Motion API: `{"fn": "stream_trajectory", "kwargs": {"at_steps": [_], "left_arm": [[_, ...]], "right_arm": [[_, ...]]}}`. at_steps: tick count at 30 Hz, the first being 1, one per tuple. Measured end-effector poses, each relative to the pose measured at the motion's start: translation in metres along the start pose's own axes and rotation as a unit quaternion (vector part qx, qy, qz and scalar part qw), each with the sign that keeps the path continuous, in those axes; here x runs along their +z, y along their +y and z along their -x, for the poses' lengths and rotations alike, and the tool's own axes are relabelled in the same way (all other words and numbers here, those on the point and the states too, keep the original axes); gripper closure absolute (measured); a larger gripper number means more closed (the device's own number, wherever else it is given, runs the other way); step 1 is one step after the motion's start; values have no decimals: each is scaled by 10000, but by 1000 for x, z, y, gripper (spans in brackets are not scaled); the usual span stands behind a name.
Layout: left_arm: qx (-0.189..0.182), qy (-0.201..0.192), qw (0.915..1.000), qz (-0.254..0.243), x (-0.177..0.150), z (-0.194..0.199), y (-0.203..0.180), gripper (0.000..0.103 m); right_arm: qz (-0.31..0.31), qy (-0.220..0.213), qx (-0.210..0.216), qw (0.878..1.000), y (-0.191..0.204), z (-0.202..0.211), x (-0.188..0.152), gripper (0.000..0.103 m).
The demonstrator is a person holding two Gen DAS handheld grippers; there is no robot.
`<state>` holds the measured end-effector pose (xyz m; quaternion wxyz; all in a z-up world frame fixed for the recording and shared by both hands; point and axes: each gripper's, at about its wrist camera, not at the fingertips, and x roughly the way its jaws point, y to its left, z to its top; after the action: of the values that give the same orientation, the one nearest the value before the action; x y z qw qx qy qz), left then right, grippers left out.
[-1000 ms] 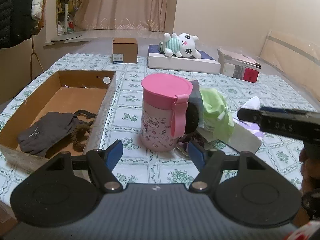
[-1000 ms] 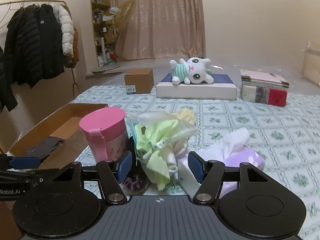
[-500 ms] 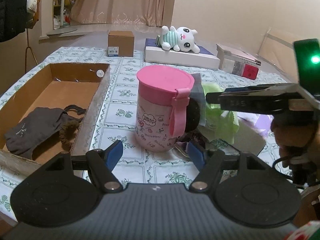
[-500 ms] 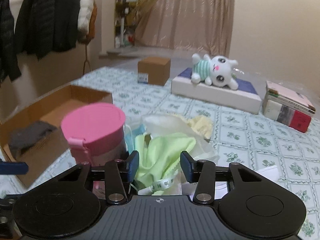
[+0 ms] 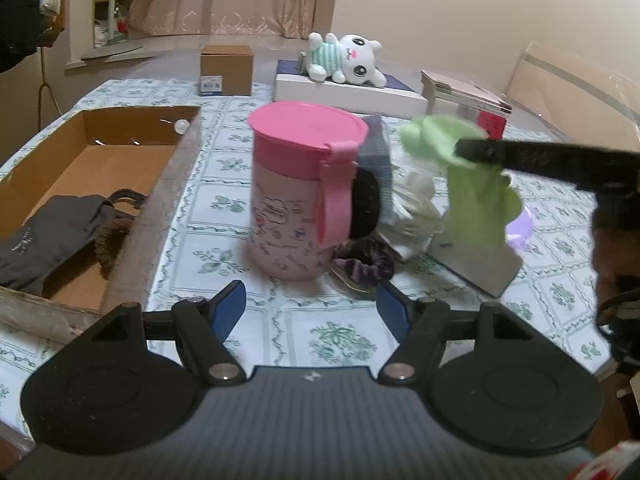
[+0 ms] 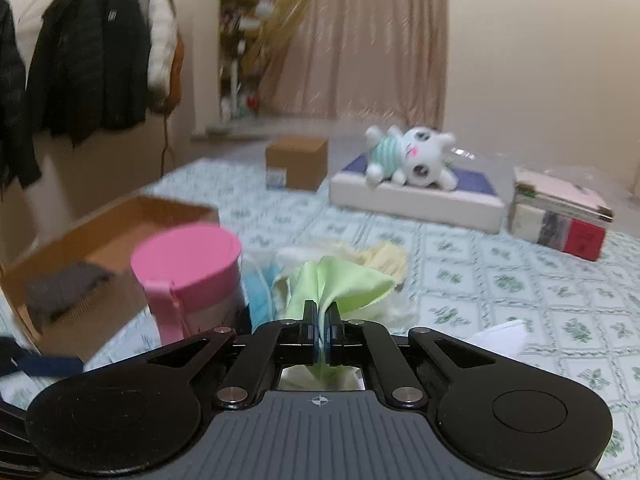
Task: Organize soft objects
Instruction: 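Grasp the light green cloth with the right gripper and lift it, then grasp the purple scrunchie with the left gripper while the right holds the green cloth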
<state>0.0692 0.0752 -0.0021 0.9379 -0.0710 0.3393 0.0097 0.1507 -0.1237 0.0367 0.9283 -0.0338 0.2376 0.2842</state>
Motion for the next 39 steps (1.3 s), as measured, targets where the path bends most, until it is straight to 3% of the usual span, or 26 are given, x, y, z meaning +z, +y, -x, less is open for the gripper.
{"fn": "stream_trajectory", "kwargs": {"at_steps": [6,12,19,30,39], "left_arm": [[-86,63,9999,-95,-5,-9,-14,34],[-80,33,9997,-230,-7,-24,-32,34],[44,2,9996,-292,-9,-52,-49,35],[370,-18,9992,-169,-8,-92,-66,42],[622,-39,9979,-179,-9,-109,-67,57]], "right_arm": [[-518,-268,-215,9981,-27,48,-6,100],[-725,-49,-657,9952,-48,72,-30,100],[-895,315,-833,9920,-66,72,-59,100],[-1022,480,-882,9897,-82,61,-72,100],[-1086,545,-878,9887,-86,56,-75,100]]}}
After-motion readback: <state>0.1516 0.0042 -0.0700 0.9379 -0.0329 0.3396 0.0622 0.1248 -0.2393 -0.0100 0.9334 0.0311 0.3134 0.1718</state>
